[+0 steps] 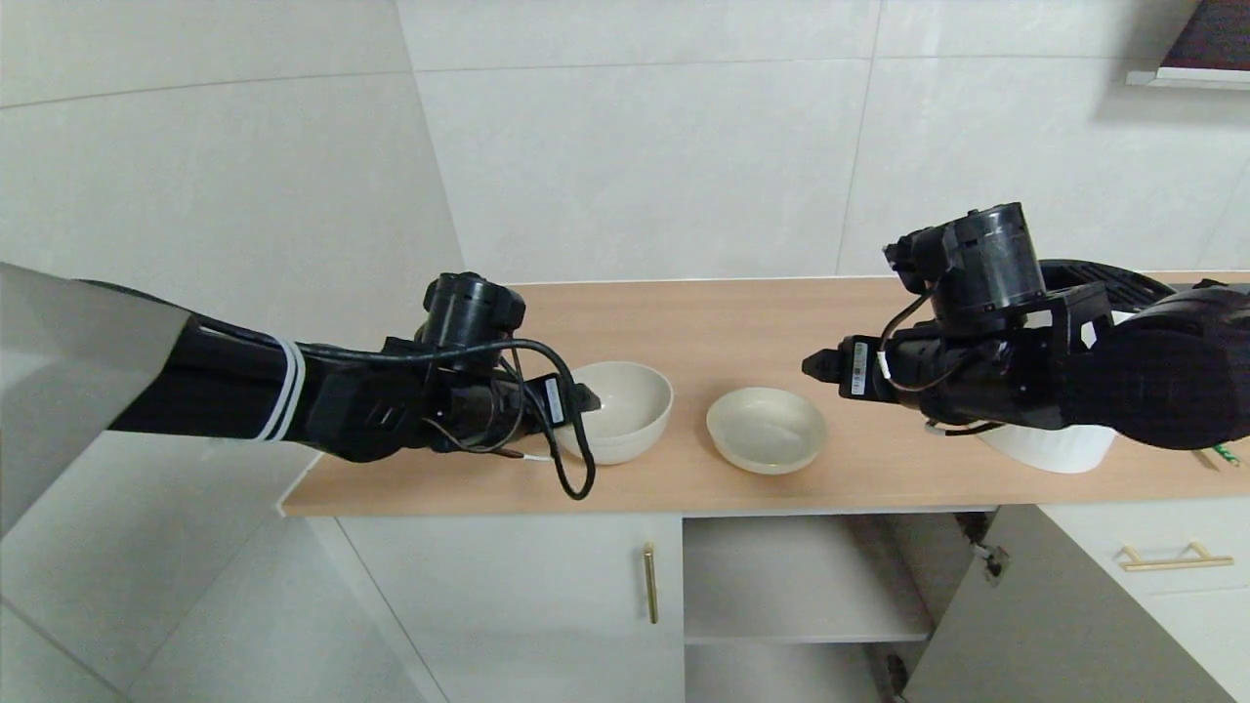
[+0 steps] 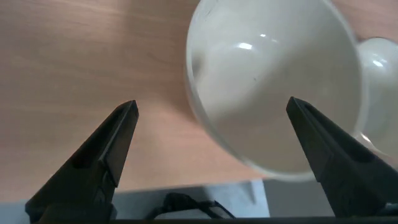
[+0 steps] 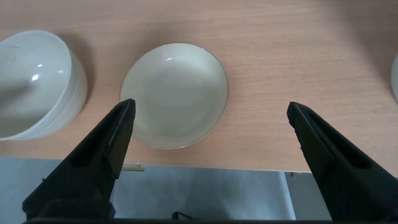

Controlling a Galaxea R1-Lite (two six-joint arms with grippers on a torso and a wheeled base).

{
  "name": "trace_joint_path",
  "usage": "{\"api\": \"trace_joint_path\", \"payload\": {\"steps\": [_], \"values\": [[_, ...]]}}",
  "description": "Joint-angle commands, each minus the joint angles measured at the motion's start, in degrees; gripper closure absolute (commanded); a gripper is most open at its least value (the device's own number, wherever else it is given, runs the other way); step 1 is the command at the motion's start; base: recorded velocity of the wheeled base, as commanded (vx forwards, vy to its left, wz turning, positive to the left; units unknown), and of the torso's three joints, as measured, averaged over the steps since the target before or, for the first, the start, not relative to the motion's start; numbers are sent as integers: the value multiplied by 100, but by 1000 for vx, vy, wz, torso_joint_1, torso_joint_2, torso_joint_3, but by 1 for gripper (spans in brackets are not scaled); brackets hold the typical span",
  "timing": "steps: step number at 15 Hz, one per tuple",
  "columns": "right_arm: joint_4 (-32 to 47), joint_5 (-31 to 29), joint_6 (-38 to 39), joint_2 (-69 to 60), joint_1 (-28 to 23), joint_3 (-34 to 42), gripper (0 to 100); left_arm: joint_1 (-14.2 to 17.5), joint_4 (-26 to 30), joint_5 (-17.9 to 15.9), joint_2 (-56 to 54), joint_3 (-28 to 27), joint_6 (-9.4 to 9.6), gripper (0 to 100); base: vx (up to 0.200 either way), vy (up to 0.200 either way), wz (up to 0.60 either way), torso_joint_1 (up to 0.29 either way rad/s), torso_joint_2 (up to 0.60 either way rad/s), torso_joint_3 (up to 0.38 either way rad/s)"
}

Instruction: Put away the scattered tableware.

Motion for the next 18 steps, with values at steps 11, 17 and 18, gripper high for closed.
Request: {"api": "trace_joint_path", "payload": {"steps": [11, 17, 18], "values": [[29, -1, -8, 186, -51, -46, 0, -26, -19, 191, -678, 120, -298, 100, 0, 0, 0, 0, 0, 0], [187, -1, 1, 1241, -332, -345, 0, -26, -19, 147, -1741, 410, -280, 100, 0, 0, 0, 0, 0, 0], [187, -1, 1, 1355, -376, -406, 0, -35, -19, 138, -1741, 410, -289, 100, 0, 0, 0, 0, 0, 0]]}}
